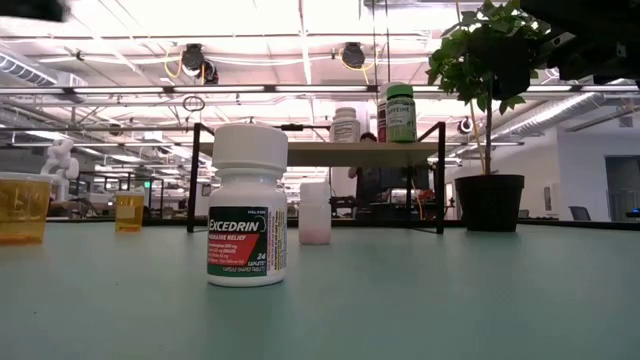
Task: Pick and place medicine bottles onto shelf by color
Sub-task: Align the big blue pill bottle with the other big blue pill bottle on the shelf
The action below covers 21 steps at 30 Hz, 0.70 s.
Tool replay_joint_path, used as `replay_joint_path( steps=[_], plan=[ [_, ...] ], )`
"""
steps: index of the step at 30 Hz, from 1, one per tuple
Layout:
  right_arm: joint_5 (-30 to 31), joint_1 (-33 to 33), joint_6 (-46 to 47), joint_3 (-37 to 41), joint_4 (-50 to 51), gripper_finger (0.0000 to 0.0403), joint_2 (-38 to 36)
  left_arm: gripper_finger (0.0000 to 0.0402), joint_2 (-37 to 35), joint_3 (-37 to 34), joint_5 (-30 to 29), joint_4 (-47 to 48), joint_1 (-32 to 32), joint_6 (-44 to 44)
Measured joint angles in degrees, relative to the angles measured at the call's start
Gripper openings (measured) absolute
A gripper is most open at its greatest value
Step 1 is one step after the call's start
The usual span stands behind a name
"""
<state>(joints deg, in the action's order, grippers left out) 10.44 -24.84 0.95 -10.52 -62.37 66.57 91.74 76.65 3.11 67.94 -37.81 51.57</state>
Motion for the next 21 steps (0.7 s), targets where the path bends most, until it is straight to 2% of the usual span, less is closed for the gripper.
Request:
replay_joint_path(
  steps=[6, 9, 12, 18, 21],
  plan=[
    [0.4, 0.0, -0.1, 0.0, 0.0, 0.0276, 0.0, 0.0182, 0.0, 8.3, -7.2, 3.5, 12.2, -10.4],
    [3.6, 0.1, 0.5, 0.0, 0.1, 0.0276, 0.0, 0.0182, -0.1, 11.8, -10.1, 3.2, 18.8, -16.0],
    [6.2, 0.4, 1.7, 0.0, 1.2, 0.0276, 0.0, 0.0173, -0.1, 14.7, -10.7, 1.3, 26.2, -20.4],
    [6.2, 1.2, 5.4, 0.0, 2.7, 0.0276, 0.0, 0.0175, -0.1, 19.1, -11.3, -3.2, 40.2, -23.3],
    [6.2, 1.2, 5.9, 0.0, 2.0, 0.0276, 0.0, 0.0176, -0.1, 20.5, -11.1, -8.8, 45.9, -26.4]
  ],
)
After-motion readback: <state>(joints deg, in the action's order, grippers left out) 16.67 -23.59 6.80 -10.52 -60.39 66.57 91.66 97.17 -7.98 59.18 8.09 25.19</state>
